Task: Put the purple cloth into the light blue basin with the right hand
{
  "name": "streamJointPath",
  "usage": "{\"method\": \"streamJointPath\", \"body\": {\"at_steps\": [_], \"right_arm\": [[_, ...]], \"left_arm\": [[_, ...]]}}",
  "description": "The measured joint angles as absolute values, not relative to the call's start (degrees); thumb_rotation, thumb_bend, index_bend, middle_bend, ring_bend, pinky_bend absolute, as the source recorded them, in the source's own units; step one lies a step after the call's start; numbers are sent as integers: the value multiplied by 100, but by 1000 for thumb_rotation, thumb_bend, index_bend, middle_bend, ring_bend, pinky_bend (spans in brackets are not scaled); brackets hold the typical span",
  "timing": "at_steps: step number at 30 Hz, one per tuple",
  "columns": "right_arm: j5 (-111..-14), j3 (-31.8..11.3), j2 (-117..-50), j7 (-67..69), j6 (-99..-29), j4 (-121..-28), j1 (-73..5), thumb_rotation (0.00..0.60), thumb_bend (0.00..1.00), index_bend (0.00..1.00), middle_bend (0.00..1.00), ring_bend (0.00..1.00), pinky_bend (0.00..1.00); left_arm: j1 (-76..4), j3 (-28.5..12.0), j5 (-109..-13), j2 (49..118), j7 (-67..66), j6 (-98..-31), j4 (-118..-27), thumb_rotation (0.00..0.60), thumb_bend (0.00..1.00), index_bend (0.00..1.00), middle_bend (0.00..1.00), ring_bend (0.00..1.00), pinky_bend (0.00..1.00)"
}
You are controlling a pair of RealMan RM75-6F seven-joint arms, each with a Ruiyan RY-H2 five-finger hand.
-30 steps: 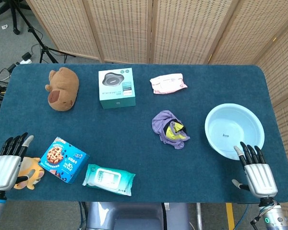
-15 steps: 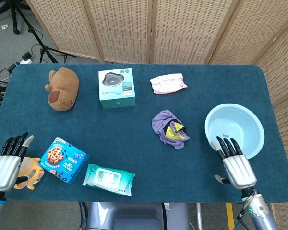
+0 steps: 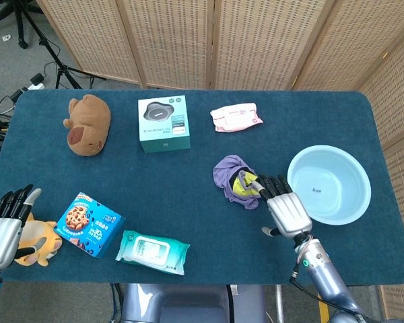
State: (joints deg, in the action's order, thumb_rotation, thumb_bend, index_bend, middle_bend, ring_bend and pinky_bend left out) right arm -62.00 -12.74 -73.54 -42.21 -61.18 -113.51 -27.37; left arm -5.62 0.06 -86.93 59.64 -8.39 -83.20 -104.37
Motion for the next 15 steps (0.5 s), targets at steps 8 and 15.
{"method": "streamJointPath", "body": {"at_steps": [8,15], "right_arm": [[-4509,-1822,-8113,-4891,-5851,-10991,-3966,600,0,0,0,0,0],[-3461,-2021,-8557,-5136,-5682,-10199,-4817,600,0,0,0,0,0]], "left_arm": [[-595,-19,-8631,5942,-730,-8243,-10418,600,185,0,0,0,0],[-645,-60,-8502,5945,-649,-8115,-10348,600,185,0,0,0,0]]}}
